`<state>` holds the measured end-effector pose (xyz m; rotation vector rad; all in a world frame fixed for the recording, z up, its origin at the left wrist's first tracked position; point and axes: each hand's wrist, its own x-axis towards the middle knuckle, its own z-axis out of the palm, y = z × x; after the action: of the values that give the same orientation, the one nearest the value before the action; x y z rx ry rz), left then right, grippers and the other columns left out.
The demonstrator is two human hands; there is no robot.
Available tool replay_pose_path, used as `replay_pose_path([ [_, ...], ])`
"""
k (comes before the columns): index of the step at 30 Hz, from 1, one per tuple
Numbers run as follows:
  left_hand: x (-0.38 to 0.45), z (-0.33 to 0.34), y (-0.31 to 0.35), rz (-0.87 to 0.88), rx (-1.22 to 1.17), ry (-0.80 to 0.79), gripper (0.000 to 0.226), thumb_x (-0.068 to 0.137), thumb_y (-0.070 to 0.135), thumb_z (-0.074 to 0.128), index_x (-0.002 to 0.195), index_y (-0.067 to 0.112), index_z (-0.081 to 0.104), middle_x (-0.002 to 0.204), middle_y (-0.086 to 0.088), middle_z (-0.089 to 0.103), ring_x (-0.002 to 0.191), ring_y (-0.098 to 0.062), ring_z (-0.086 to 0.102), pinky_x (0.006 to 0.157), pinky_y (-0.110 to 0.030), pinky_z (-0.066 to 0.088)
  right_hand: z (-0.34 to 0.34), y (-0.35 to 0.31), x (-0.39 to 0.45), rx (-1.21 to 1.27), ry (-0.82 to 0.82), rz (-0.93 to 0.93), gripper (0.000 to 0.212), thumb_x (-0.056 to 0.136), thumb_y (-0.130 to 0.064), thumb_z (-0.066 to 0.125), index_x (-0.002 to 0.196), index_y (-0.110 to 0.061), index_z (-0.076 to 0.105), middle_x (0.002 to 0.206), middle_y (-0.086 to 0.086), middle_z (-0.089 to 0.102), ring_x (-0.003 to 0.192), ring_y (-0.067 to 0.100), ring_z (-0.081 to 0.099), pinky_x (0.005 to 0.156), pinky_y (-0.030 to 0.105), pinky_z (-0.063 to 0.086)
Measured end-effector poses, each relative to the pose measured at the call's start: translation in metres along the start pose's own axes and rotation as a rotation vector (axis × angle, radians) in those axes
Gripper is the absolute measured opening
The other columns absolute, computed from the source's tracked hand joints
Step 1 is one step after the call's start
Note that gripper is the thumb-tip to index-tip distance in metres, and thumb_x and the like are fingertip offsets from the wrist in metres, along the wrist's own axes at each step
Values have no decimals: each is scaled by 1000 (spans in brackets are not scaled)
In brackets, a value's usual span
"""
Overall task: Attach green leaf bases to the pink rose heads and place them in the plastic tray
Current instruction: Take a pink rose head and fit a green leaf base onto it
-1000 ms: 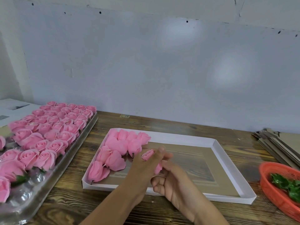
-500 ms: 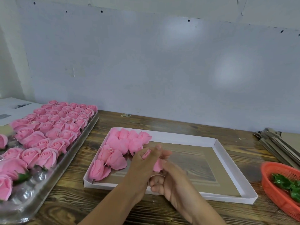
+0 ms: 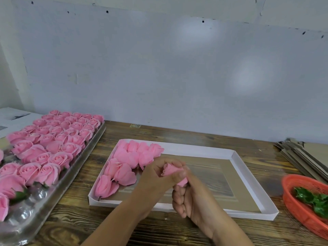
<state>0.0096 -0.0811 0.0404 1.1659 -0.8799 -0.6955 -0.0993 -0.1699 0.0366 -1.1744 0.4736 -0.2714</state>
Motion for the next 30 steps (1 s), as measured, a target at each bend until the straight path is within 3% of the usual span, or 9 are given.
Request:
replay_pose_path([
  [2,1,-3,-1,8,26,-29,20,78,23,82,96,24,75,111,-2,75,102,-17,72,83,-21,55,-3,-3,-1,-41,41,33,63,94,-63,39,54,-16,55,49,6,46,36,17,41,37,21,28],
  [6,1,-6,-1,-3,51,-33,25,75,22,84,99,21,75,101,-5,77,94,-17,73,80,-23,56,-9,-6,0,-98,50,74,63,87,-69,40,52,-19,58,52,6,51,38,16,43,37,21,29],
  [9,3,-6,-3,-12,79,53,27,71,28,84,96,22,77,96,-3,78,90,-15,73,75,-19,56,-10,-6,0,-173,110,-8,58,87,-69,44,89,-19,74,74,9,69,49,17,55,41,23,39],
  [11,2,-5,-3,-11,72,72,23,70,29,82,92,29,78,97,1,78,90,-10,73,73,-16,55,-9,-5,0,-174,140,-105,51,82,-62,58,110,-21,69,90,5,73,63,16,63,51,25,48],
  [14,1,-4,-2,-14,74,54,17,75,29,79,91,36,79,98,4,78,92,-8,73,73,-15,55,-11,-6,-1,-145,166,-231,44,76,-42,72,116,-25,66,98,3,75,79,15,71,64,24,54],
  [17,1,-4,-3,-48,51,53,16,77,35,78,93,35,79,99,1,78,95,-12,74,74,-20,57,-12,-9,-5,-202,113,-312,35,75,-32,77,109,-27,73,108,0,75,92,18,73,72,24,56],
  [22,3,-8,-5,-80,44,48,27,71,39,80,98,34,77,106,1,77,104,-16,71,85,-31,60,-13,-9,-4,-201,151,-347,19,87,-14,69,100,-25,78,96,4,77,80,14,69,70,22,55],
  [25,3,-9,-4,-64,117,11,32,75,36,79,106,30,77,109,4,76,106,-13,70,91,-35,58,-14,-10,-3,-160,173,-325,25,82,-32,67,99,-18,79,83,5,73,71,11,62,69,25,54],
  [30,3,-10,-4,-53,125,2,23,80,28,79,103,31,77,108,5,75,103,-12,70,83,-27,58,-16,-9,-1,-156,186,-314,33,77,-40,67,96,-16,79,83,6,73,68,10,61,67,26,55],
])
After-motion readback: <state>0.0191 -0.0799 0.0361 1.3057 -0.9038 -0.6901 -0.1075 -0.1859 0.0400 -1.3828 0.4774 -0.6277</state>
